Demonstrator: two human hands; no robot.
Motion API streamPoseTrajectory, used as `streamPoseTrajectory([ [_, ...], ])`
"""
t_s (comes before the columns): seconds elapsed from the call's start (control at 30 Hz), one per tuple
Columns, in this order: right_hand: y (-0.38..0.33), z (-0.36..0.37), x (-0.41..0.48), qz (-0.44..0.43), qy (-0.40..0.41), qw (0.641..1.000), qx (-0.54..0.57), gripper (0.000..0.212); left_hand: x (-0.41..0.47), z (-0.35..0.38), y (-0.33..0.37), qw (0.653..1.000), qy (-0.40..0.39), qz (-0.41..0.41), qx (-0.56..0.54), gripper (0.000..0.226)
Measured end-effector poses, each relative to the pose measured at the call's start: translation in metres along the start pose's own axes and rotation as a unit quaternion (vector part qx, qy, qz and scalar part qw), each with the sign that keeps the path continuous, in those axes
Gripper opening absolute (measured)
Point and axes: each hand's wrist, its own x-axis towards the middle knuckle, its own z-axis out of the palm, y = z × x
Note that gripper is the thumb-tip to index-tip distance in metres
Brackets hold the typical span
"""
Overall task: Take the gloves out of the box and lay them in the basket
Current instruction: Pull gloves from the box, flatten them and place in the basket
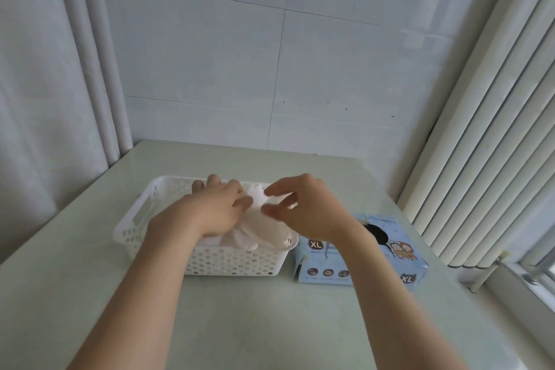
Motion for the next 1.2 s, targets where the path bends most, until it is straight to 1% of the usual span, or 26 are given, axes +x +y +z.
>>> streamPoseTrajectory([
  [0.07,0.016,-0.007,-0.008,0.008,0.092,0.995,0.029,0.018,0.002,0.0,0.006,0.994,0.093,0.059,-0.024,0.033],
  [0.13,0.035,-0.013,-0.017,0.052,0.158,0.985,0.036,0.013,0.005,0.004,0.016,0.973,0.177,0.135,-0.059,0.026],
  [0.17,0.046,-0.015,-0.021,0.081,0.178,0.98,0.035,0.012,0.005,0.008,0.023,0.963,0.2,0.167,-0.069,0.025],
  [0.27,0.075,-0.025,-0.037,0.159,0.208,0.965,-0.032,0.011,0.004,0.025,0.048,0.945,0.208,0.247,-0.047,0.021],
  [0.33,0.091,-0.03,-0.047,0.198,0.221,0.952,-0.069,0.019,0.004,0.041,0.064,0.943,0.187,0.274,-0.005,0.02],
  [0.4,0.101,-0.031,-0.054,0.227,0.221,0.945,-0.083,0.024,0.003,0.054,0.075,0.943,0.171,0.282,0.043,0.021],
  [0.47,0.107,-0.031,-0.058,0.238,0.199,0.946,-0.092,0.031,0.002,0.066,0.084,0.943,0.156,0.279,0.09,0.026],
  [0.57,0.112,-0.026,-0.06,0.223,0.172,0.952,-0.123,0.057,0.002,0.082,0.091,0.948,0.099,0.254,0.161,0.042],
  [0.63,0.111,-0.023,-0.059,0.218,0.158,0.947,-0.173,0.067,0.003,0.09,0.091,0.949,0.077,0.242,0.188,0.046],
  [0.73,0.112,-0.014,-0.057,0.241,0.144,0.937,-0.208,0.075,0.005,0.095,0.089,0.947,0.084,0.243,0.193,0.049],
  [0.8,0.115,-0.01,-0.054,0.228,0.14,0.942,-0.203,0.066,0.007,0.096,0.087,0.946,0.084,0.245,0.195,0.05],
  [0.9,0.122,-0.009,-0.055,0.182,0.107,0.962,-0.173,0.039,0.009,0.097,0.085,0.948,0.077,0.243,0.188,0.051],
  [0.93,0.124,-0.01,-0.058,0.161,0.11,0.968,-0.159,0.035,0.009,0.097,0.085,0.95,0.075,0.243,0.183,0.051],
  [1.0,0.128,-0.012,-0.063,0.118,0.137,0.972,-0.148,0.038,0.009,0.097,0.085,0.952,0.072,0.24,0.176,0.053],
  [1.1,0.131,-0.009,-0.066,0.071,0.194,0.966,-0.155,0.045,0.009,0.097,0.086,0.954,0.071,0.233,0.175,0.053],
  [1.2,0.131,-0.005,-0.065,0.053,0.284,0.938,-0.192,0.046,0.008,0.097,0.086,0.954,0.07,0.235,0.171,0.054],
])
